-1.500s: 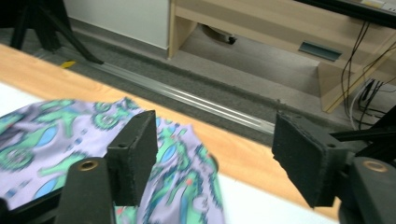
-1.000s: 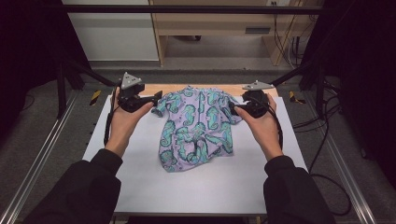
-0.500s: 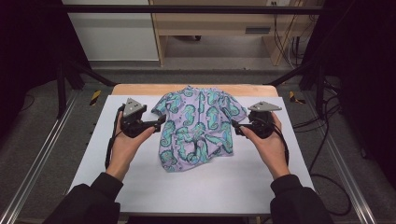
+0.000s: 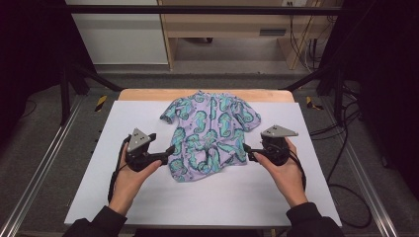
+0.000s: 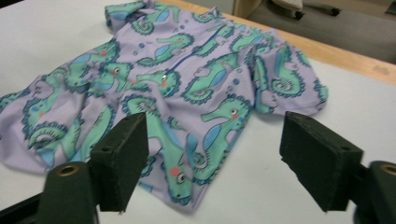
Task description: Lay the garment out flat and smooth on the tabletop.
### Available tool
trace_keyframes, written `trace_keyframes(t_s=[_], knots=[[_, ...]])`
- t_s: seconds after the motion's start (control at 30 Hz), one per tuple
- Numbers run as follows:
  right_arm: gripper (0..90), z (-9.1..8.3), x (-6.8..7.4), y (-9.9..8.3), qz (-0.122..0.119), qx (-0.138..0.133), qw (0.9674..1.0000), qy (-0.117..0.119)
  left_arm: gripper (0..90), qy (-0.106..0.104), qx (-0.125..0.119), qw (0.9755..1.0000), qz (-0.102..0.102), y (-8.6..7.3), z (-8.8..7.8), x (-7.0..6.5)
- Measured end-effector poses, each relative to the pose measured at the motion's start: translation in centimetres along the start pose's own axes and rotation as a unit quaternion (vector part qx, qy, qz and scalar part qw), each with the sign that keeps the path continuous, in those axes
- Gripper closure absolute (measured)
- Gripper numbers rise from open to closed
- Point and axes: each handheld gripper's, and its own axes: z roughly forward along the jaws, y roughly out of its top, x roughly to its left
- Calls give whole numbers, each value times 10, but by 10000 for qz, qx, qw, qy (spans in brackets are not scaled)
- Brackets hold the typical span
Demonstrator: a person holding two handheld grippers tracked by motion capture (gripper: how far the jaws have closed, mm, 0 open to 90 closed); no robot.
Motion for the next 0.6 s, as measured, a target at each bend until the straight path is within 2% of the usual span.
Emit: trace_keyframes(t_s=[0.27,0.43,0.6], knots=[[344,6,16,-13,-145,144,9997,155,253,-125,254,9996,65,-21,0,-12],[444,17,23,-24,-164,249,9992,267,301,-157,453,9988,127,-29,14,-19],[486,34,32,-25,-215,371,9984,358,310,-228,604,9978,139,-33,28,-25]])
